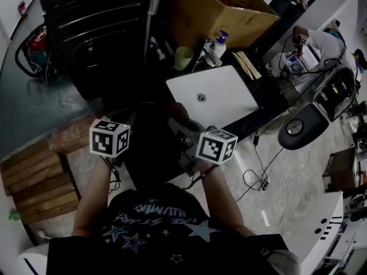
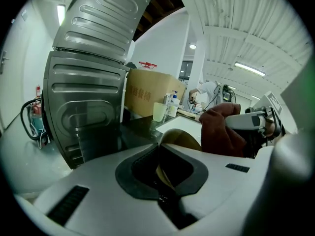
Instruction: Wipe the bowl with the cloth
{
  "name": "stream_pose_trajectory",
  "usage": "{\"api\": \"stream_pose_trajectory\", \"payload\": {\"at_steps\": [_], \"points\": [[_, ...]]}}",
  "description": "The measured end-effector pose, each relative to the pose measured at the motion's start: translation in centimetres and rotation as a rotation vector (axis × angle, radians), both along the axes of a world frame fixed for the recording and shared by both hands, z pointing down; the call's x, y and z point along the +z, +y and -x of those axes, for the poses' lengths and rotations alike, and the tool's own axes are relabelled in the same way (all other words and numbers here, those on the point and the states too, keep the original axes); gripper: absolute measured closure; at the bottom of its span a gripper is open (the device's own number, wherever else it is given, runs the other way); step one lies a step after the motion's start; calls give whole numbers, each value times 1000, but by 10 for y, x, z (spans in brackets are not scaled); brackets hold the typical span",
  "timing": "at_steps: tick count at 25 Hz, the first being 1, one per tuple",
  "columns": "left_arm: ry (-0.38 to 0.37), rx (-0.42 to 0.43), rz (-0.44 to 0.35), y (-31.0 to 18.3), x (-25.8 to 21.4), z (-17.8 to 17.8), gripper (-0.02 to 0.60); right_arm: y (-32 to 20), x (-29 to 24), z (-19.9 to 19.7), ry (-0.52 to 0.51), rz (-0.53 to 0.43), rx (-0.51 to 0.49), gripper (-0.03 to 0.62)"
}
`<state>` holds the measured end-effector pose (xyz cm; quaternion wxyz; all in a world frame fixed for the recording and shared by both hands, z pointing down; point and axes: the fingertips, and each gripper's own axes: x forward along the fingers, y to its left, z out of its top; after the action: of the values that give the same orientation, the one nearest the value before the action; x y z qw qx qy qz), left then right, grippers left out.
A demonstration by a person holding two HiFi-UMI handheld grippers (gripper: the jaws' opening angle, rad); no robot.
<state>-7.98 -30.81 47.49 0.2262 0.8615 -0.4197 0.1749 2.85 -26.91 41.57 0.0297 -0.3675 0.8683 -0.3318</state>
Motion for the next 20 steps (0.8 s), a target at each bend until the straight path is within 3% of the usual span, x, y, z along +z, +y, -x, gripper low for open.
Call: {"api": "stream_pose_trajectory", "payload": {"at_steps": [6,9,16,20], "points": [[27,-14,36,-19,3,0,560,-15,4,-28,59,-15,56,540],[55,-35,29,-26,-5,6,560,-19,8,-39,148,-50,72,540],[246,-48,34,-30,-38,5,561,-10,27,-4,265,-154,-72,540],[213,12,42,-21,-43,6,561,-14,13,6,306,-279,-125,540]]}}
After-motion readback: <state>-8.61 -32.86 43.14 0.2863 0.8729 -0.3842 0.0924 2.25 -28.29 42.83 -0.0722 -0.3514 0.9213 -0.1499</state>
